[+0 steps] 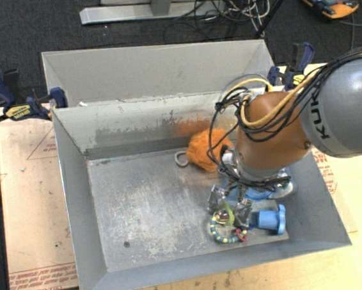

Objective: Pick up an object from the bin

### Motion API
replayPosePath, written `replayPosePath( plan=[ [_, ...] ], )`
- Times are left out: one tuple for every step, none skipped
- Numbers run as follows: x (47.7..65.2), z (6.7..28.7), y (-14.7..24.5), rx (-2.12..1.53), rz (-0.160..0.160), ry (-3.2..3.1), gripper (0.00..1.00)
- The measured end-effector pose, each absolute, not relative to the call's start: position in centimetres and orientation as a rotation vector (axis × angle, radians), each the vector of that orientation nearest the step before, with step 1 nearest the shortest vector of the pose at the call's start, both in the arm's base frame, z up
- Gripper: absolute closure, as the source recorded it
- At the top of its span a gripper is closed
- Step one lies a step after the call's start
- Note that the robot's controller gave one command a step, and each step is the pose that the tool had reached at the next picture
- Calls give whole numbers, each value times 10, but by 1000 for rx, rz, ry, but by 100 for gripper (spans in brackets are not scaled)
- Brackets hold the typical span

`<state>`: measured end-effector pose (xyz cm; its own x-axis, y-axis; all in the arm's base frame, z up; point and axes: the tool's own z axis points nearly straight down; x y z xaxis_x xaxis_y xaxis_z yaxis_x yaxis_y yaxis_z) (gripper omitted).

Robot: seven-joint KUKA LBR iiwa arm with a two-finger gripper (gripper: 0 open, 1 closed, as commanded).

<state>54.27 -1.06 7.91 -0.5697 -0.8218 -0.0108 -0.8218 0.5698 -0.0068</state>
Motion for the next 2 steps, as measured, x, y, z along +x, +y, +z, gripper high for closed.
replayPosePath(
  plan=[
    [539, 183, -12, -1423, 2, 2798, 100],
    [539, 183, -12, -1424, 3, 2798, 100]
  ],
)
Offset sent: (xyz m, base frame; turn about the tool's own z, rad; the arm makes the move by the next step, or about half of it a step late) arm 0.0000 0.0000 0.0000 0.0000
